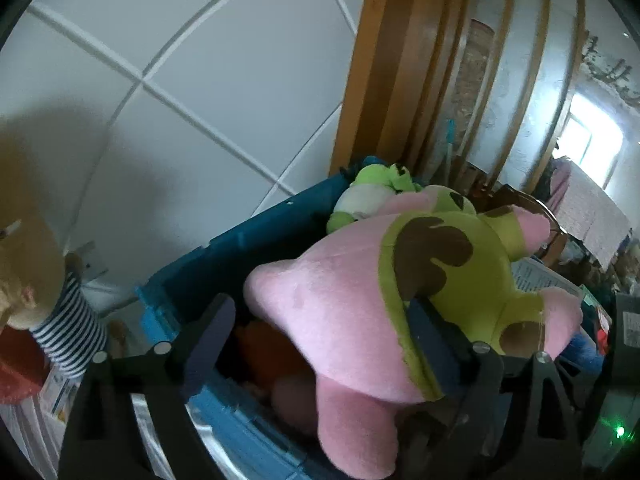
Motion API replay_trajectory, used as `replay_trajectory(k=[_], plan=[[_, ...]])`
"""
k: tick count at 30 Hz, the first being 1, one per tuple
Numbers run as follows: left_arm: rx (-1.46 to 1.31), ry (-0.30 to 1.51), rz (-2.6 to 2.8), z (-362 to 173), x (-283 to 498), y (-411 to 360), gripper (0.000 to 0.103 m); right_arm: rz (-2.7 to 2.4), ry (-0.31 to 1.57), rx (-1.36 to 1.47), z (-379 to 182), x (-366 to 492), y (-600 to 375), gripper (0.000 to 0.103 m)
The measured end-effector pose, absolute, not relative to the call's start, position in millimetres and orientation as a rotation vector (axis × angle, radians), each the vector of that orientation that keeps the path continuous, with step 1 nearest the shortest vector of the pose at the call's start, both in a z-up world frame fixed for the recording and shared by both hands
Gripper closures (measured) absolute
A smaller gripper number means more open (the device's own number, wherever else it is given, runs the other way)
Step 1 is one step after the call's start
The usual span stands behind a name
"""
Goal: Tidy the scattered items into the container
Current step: 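Open both tools to release the plush into the crate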
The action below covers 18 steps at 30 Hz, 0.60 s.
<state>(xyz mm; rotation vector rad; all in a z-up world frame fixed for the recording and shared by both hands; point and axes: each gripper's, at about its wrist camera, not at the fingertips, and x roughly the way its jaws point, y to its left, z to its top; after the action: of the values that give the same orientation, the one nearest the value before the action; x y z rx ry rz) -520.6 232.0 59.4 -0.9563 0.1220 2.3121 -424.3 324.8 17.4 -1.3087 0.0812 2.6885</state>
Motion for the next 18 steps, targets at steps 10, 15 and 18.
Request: replay_trajectory(k=[10, 15, 18], plan=[[-0.991, 0.2, 2.369, 62.2, -470.9, 216.6, 0.0, 2.708, 0.08, -1.248, 26.2, -413.6, 330.9, 0.003], [-0.941, 0.182, 2.436, 71.8, -428.2, 199.2, 0.0, 2.737, 0.019, -1.177, 48.3, -374.5, 327.9, 0.001], [-0.909, 0.164, 2.484, 77.6, -394.3, 185.0, 0.0, 2.758, 0.004, -1.119, 68.2, -349.3, 333.3, 0.0]])
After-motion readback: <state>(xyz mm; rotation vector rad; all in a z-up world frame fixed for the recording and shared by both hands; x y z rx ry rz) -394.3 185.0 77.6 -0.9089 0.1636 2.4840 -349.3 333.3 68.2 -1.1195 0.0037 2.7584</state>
